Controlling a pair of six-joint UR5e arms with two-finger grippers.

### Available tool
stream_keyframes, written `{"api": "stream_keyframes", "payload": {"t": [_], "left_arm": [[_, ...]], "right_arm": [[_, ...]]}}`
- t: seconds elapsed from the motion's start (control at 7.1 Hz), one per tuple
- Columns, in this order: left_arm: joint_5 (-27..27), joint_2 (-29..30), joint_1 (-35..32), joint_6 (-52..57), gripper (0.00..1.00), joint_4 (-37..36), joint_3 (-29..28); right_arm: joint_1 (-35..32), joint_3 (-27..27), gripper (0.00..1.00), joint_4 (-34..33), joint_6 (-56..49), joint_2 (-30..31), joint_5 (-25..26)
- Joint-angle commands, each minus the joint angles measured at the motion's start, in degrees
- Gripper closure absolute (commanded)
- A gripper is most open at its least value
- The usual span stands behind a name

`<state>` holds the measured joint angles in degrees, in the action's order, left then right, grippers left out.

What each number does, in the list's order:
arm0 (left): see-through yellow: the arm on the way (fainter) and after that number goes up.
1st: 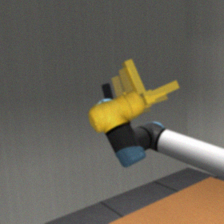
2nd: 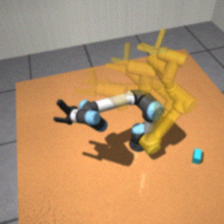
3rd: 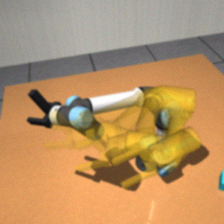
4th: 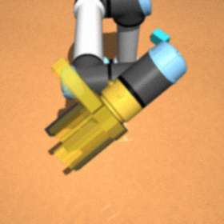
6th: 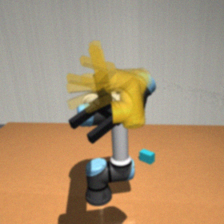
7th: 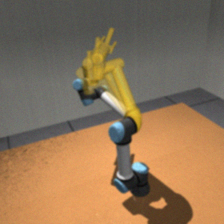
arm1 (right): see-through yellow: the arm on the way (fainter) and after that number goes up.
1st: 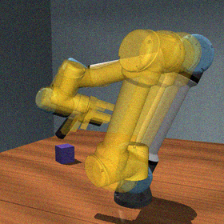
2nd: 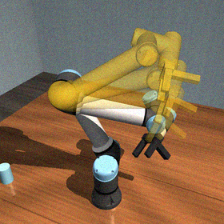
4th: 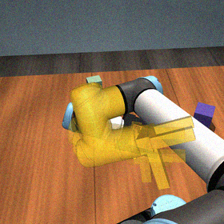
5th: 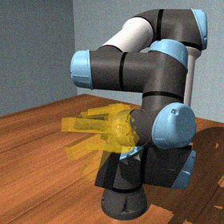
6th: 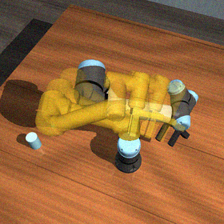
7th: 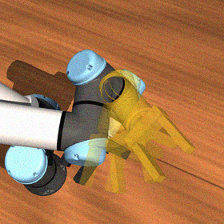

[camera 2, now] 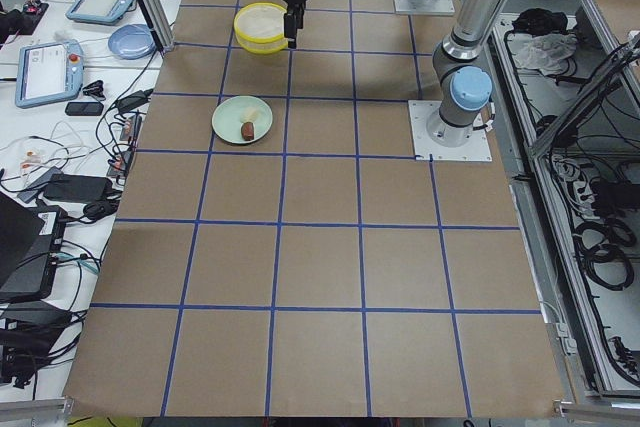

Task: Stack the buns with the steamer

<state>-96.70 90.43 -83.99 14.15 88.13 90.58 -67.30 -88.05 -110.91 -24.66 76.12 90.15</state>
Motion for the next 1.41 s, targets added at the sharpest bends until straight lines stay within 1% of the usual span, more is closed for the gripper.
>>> {"api": "stream_keyframes", "payload": {"t": [0.0, 0.14, 0.28, 0.42, 0.56, 0.85, 1.27], "left_arm": [[0.5, 0.4, 3.9, -0.3, 0.00, 0.5, 0.7], [3.0, 0.5, 4.6, 0.4, 0.00, 0.4, 0.7], [2.9, 1.1, 4.5, 0.4, 0.00, -0.1, 1.3], [2.9, 2.1, 4.6, 0.3, 0.00, -0.5, 2.2], [3.0, 3.7, 4.6, 0.4, 0.00, -2.9, 2.4], [3.2, 5.4, 4.4, 0.9, 0.00, -6.5, 2.3], [3.4, 5.5, 4.1, -0.4, 0.00, -6.7, 1.9]], "right_arm": [[8.0, 4.0, 0.00, -4.7, -12.3, -9.4, -2.9], [11.0, 5.9, 0.00, -5.3, -15.7, -12.5, -4.7], [11.9, 6.1, 0.00, -9.5, -16.2, -14.8, -3.8], [14.0, 6.1, 0.00, -13.3, -18.2, -17.9, -4.4], [15.0, 6.2, 0.00, -15.5, -19.8, -20.1, -4.5], [15.4, 6.2, 0.00, -15.4, -22.8, -21.6, -3.8], [15.6, 5.6, 0.00, -13.5, -23.2, -23.2, -1.9]]}}
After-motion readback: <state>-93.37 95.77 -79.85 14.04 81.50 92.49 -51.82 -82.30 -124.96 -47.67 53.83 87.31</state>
